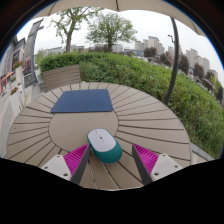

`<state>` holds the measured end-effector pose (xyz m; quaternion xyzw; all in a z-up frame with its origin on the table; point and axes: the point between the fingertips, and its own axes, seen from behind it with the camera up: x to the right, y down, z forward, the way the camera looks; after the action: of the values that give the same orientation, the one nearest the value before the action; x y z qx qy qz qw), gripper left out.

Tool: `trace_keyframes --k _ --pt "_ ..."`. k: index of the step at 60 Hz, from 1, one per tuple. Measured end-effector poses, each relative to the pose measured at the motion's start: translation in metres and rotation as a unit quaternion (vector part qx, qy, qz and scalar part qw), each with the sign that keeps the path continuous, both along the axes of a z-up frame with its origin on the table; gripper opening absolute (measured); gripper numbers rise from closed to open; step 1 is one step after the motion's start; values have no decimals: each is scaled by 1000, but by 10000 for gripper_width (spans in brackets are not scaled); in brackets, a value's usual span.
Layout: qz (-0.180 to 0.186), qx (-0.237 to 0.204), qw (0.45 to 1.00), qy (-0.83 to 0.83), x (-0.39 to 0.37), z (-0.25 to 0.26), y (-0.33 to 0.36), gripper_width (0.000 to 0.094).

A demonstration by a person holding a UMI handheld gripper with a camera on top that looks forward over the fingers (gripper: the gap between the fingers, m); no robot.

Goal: Arrange mouse

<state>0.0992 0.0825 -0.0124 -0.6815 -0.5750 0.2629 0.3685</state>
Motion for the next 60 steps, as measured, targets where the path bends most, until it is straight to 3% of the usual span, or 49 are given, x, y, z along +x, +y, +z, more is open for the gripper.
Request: trace_keyframes --k 27,30,33,42,46,54,60 --pt "-12 -29 999 -22 -30 -5 25 834" --pt "-12 -28 999 -22 -29 -5 25 767" --pt "-11 -21 999 -28 -29 -5 27 453" --pt "-31 -48 998 -36 -54 19 32 427" --pt "-27 -34 999 -5 -80 62 36 426" --pt "-10 -59 997 45 -158 132 13 426" --pt "5 -54 997 61 -214 147 -8 425"
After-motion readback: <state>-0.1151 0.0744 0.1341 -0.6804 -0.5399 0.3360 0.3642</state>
